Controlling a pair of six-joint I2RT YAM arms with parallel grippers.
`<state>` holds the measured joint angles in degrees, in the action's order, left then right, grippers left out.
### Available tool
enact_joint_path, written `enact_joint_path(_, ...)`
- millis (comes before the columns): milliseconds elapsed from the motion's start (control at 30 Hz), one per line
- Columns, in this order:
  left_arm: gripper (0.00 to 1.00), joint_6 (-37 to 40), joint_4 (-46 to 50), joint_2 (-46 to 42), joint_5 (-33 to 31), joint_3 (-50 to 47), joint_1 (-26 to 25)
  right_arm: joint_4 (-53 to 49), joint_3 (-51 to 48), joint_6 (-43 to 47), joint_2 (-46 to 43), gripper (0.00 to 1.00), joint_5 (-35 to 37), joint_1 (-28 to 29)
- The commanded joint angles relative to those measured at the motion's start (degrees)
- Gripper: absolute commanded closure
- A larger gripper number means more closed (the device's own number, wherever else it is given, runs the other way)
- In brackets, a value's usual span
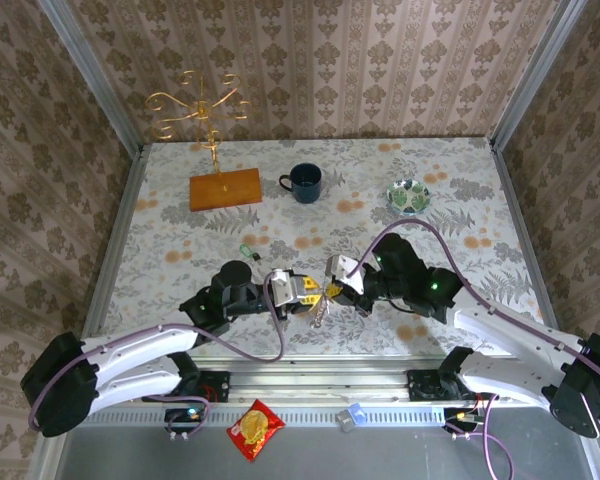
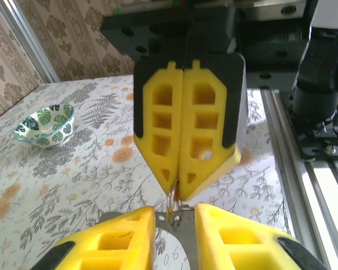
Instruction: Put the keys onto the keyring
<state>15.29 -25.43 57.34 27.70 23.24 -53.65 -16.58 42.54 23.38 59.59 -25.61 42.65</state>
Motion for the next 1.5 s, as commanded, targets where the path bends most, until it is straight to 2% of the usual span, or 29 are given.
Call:
enact_joint_path(0,0.75,4.29,8.07,-1.17,-0.80,3.98,-0.54,-8.03,5.36,5.79,1.59,1.00,1.48,1.05)
enact_joint_path(133,0.78,6.77,12.37,-0.42,-0.85,6.12,-0.60,-13.18,9.65,9.18,4.22,1.00,3.29,2.73)
enact_joint_path(267,0.86,8.09,14.14,0.26,-0.63,7.27,-0.62,-17.95,13.62,12.11,6.94,1.00,5.37,5.15)
enact_joint_path(400,0.99,9.09,16.68,0.67,-0.20,8.31,-0.60,-15.76,13.94,10.68,6.25,1.00,3.89,5.45)
enact_joint_path(433,1.00,9.07,16.79,0.54,-0.19,8.23,-0.59,-14.58,13.01,9.99,5.35,0.97,3.65,5.41)
enact_joint_path(567,1.00,7.77,14.16,-0.47,-0.06,6.70,-0.62,-4.77,6.21,4.63,0.43,0.77,1.21,2.47)
enact_joint_path(700,1.00,4.24,7.58,-1.53,0.71,4.16,-0.18,2.36,0.39,-0.79,-2.31,0.71,-1.56,-0.15)
enact_joint_path(933,1.00,-1.76,-3.74,-1.75,1.72,0.06,0.17,8.40,-4.63,-5.32,-2.40,0.69,-2.93,-0.21)
enact_joint_path(1467,1.00,-4.51,-9.55,-1.36,1.39,-2.20,0.51,8.38,-5.23,-5.44,0.00,0.71,-3.33,0.34)
